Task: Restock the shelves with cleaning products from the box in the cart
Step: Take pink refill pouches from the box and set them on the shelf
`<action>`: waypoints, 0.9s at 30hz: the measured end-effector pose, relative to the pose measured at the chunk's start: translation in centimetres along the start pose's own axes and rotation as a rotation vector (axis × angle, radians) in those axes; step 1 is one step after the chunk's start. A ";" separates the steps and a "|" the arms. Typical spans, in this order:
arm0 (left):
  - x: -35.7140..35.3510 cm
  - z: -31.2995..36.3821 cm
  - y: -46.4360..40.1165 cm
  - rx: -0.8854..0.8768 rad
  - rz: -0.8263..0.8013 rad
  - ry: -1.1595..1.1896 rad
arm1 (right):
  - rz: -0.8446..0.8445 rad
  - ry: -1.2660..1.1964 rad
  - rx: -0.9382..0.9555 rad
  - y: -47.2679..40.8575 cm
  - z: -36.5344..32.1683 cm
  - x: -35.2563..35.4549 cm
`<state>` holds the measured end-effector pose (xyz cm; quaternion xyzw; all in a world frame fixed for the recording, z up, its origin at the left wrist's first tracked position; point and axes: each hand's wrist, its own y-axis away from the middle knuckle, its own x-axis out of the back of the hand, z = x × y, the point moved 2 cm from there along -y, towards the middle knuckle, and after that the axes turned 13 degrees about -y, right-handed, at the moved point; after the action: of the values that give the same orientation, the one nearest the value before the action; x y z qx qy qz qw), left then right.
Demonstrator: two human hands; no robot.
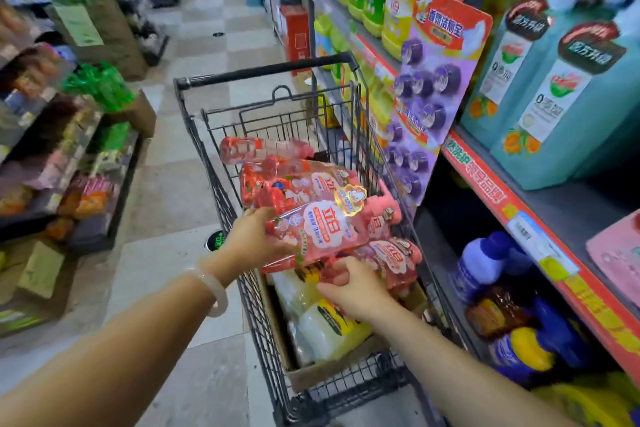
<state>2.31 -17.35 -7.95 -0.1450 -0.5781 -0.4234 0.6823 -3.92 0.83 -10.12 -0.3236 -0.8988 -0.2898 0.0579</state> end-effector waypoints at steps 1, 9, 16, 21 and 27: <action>0.0 -0.3 -0.6 0.002 -0.035 0.015 | -0.016 -0.055 -0.020 -0.5 -0.1 -0.6; -0.2 -2.9 -4.3 0.006 -0.439 0.340 | 0.108 -0.804 -0.284 -5.2 0.2 -6.2; -0.6 -4.1 -5.8 0.040 -0.496 0.490 | 0.225 -1.073 -0.408 -6.5 0.1 -8.1; -0.6 -4.5 -5.5 -0.007 -0.625 0.513 | 0.182 -1.089 -0.333 -5.2 -0.1 -7.5; -0.8 -5.5 -4.1 -0.032 -0.702 0.562 | 0.060 -1.095 -0.275 -3.8 -0.9 -6.8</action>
<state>2.92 -23.29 -11.47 0.1702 -0.3781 -0.6611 0.6254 -0.97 -5.74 -13.22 -0.4567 -0.7420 -0.1924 -0.4515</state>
